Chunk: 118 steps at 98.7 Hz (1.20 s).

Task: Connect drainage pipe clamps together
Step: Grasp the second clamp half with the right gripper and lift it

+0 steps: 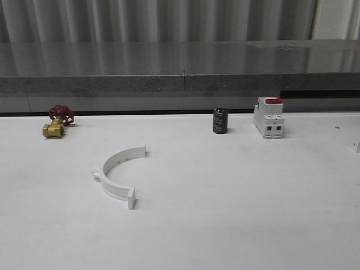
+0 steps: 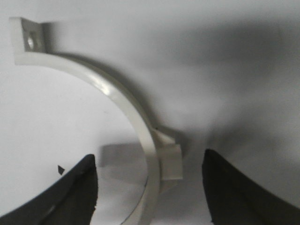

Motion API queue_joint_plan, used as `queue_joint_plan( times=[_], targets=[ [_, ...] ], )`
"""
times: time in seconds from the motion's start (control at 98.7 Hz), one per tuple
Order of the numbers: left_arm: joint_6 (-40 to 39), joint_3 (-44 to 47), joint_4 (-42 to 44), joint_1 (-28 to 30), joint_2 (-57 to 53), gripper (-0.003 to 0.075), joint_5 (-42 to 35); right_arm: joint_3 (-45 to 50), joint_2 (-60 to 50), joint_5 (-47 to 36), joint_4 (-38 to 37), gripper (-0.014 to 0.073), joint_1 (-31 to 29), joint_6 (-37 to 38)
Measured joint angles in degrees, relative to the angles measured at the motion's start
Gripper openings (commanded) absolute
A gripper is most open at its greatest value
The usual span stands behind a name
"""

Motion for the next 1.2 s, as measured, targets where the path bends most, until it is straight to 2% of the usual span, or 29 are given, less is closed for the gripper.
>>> queue_joint_plan(
  times=[0.213,0.395,0.486,0.749,0.922,1.043,1.195],
  targets=[
    [0.0,0.0,0.0,0.0,0.0,-0.0020,0.0,0.0,0.0,-0.1,0.3,0.0267,0.0,-0.3],
    [0.0,0.0,0.0,0.0,0.0,-0.0020,0.0,0.0,0.0,-0.1,0.5,0.0074,0.0,-0.4],
    [0.0,0.0,0.0,0.0,0.0,-0.0020,0.0,0.0,0.0,-0.1,0.5,0.0019,0.0,-0.4],
    [0.0,0.0,0.0,0.0,0.0,-0.0020,0.0,0.0,0.0,0.0,0.6,0.0006,0.0,-0.5],
    [0.0,0.0,0.0,0.0,0.0,-0.0020,0.0,-2.4,0.0,2.6,5.2,0.0008,0.7,1.1],
    [0.0,0.0,0.0,0.0,0.0,-0.0020,0.0,-4.6,-1.7,5.3,6.3,0.0008,4.6,2.6],
    [0.0,0.0,0.0,0.0,0.0,-0.0020,0.0,-5.6,-4.9,7.0,6.2,0.0008,13.9,8.6]
  ],
)
